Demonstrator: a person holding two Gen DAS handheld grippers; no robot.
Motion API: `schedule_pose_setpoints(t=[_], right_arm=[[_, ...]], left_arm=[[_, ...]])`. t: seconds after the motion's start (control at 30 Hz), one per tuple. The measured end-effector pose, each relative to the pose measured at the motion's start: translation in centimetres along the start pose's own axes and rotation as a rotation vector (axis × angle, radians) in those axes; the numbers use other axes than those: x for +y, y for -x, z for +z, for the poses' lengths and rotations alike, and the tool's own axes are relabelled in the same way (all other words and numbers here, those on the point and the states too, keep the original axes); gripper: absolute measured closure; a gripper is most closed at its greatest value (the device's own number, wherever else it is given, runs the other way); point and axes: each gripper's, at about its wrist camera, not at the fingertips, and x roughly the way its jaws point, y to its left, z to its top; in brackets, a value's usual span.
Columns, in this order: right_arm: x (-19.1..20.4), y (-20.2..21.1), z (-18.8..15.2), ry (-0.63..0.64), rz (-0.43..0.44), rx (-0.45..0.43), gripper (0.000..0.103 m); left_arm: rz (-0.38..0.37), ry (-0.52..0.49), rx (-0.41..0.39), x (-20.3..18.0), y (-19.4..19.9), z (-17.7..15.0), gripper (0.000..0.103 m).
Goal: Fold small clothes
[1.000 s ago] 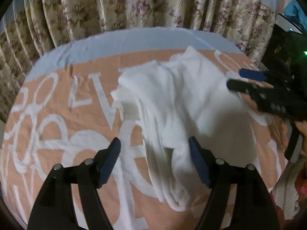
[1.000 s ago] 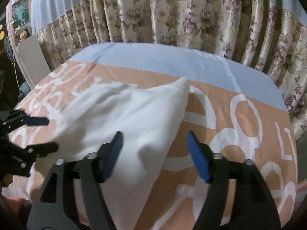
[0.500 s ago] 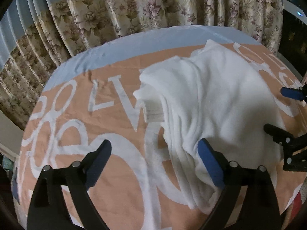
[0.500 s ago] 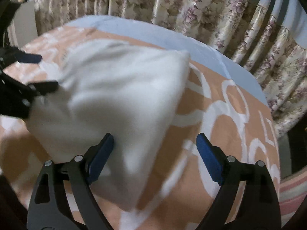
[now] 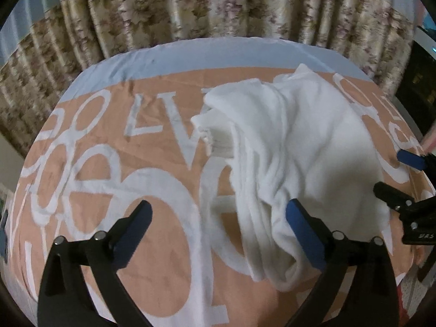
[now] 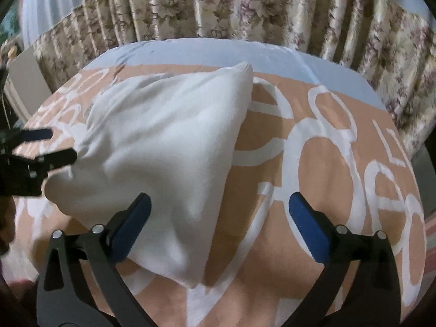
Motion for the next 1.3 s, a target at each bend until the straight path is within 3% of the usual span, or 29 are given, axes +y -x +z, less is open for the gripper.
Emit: schedule_pose_setpoints(t=[0.13, 0.37, 0.5, 0.7, 1.07, 1.3], right_arm=[[0.3, 1.0, 0.2, -0.068, -0.071, -0.016, 0.003], [1.5, 4.6, -0.3, -0.176, -0.106, -0.086, 0.003], [2.3, 7.1, -0.6, -0.208, -0.120, -0.101, 0.003], [3.7, 11.5, 0.3, -0.180, -0.154, -0.147, 0.003], [4.6, 16.8, 0.6, -0.176, -0.198, -0.189, 0.003], [4.4, 18.5, 0.9, -0.198, -0.217, -0.250, 0.003]], left_arm=[[0.061, 0.038, 0.007, 0.0, 0.9, -0.5, 0.002], [0.059, 0.007, -0.054, -0.9, 4.6, -1.3, 0.002], [0.158, -0.050, -0.105, -2.6, 7.4, -1.5, 0.002], [0.092, 0.002, -0.163, -2.8, 11.9, -1.1, 0.002], [0.119, 0.091, -0.261, -1.7, 18.2, -0.3, 0.002], [0.141, 0.092, -0.299, -1.9, 19.5, -0.2, 0.002]])
